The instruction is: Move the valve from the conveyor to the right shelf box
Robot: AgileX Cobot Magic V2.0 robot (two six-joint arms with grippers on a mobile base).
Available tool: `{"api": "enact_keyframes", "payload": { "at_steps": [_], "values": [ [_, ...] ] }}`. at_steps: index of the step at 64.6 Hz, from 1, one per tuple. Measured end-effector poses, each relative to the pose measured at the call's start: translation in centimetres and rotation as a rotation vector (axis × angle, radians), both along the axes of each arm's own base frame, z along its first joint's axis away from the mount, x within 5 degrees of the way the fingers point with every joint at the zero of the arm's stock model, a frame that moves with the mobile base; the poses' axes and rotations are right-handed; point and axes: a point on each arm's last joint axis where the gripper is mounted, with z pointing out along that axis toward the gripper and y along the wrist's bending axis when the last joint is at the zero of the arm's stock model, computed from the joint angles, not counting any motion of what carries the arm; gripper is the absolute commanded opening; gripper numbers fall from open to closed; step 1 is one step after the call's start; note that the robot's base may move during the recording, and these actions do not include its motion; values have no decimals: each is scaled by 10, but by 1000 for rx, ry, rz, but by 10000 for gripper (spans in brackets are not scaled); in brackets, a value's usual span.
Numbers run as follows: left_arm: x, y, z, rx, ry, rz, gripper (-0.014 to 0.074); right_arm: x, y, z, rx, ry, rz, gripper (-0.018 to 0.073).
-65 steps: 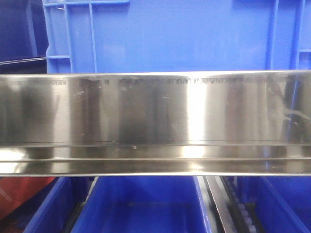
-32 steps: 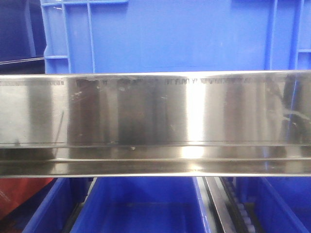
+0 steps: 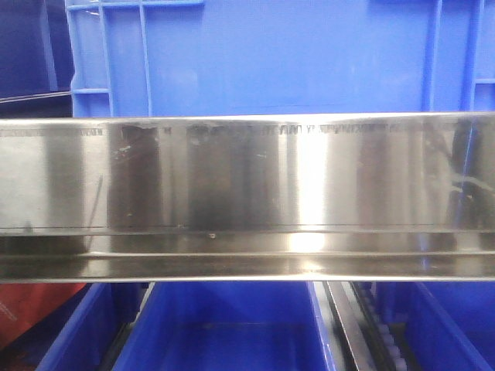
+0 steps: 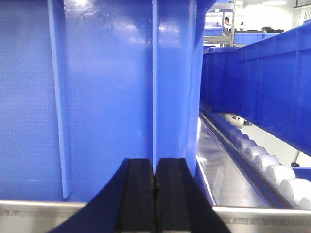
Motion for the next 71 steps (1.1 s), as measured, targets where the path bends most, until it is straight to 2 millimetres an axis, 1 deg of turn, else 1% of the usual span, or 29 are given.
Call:
{"api": "enact_keyframes", "payload": {
  "at_steps": [30,34,42,47,55,62,71],
  "values": [
    [0,0,0,0,0,0,-111,1,0,0,5,-7,-4,-162],
    [0,0,0,0,0,0,-111,2,-1,0,13,-31,-22,-162],
    [0,0,0,0,0,0,-111,8,-5,-4,27,-90,-127,-162],
    [0,0,0,0,0,0,-111,12,-8,-12,38,-88,-197,-162],
    [0,0,0,0,0,0,-111,18,-14,-38,81,-21,-298,-162],
    [0,0,0,0,-2,0,-111,19,-15,-57,107,3,-320,-162],
    [0,0,0,0,-2,0,-111,18,-15,-76,114,-20,-323,-162]
  ]
}}
